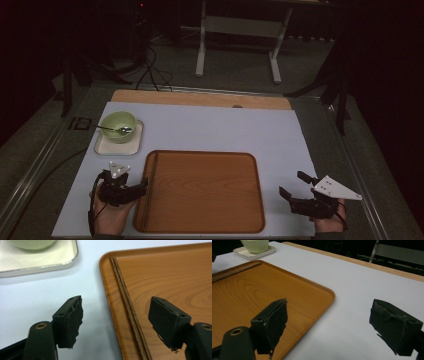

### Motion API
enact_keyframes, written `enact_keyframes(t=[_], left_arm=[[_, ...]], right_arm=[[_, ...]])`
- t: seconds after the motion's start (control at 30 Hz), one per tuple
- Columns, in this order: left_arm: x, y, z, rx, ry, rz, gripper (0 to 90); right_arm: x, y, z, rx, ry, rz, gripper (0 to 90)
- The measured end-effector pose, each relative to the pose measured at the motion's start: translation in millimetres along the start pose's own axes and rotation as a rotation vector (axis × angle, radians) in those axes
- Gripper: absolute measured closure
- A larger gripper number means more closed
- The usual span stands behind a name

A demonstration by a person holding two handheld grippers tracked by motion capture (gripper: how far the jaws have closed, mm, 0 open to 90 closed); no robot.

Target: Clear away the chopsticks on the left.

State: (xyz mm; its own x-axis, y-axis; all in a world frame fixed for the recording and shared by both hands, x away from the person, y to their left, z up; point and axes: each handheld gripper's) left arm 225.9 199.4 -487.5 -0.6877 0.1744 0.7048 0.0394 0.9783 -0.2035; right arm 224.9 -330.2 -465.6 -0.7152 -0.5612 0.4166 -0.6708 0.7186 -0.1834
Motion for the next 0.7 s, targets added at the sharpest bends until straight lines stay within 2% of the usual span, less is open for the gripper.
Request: enact_keyframes(t=[0.2,0.3,0.53,0.7], left_arm=[[2.1,3.9,-8.2,-0.023,-0.021,-0.018,25.4],[-0.5,12.1,-12.8,-0.042,-0.036,-0.034,24.8],[-7.2,28.6,-13.1,-0.004,-0.038,-0.057,22.7],[-10.9,35.4,-13.2,-0.025,-0.044,-0.074,22.9]], right_arm=[[0.6,0.3,-0.7,-0.003,-0.013,-0.003,14.5],[0.4,0.5,-0.8,-0.001,-0.012,-0.004,14.5],[1.5,-0.5,-0.3,-0.005,-0.016,-0.001,14.5],[0.7,0.4,-1.1,-0.002,-0.013,-0.003,14.5]])
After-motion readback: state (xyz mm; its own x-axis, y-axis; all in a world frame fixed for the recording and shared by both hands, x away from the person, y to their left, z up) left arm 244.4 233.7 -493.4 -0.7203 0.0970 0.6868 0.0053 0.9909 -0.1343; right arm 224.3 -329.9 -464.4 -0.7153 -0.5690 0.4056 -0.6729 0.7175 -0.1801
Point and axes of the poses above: each handheld gripper's, and its own axes: x roughly backward along the jaws, z roughly out of its underside, y roughly to its left, and after that the axes turned 11 degrees about x, right-handed
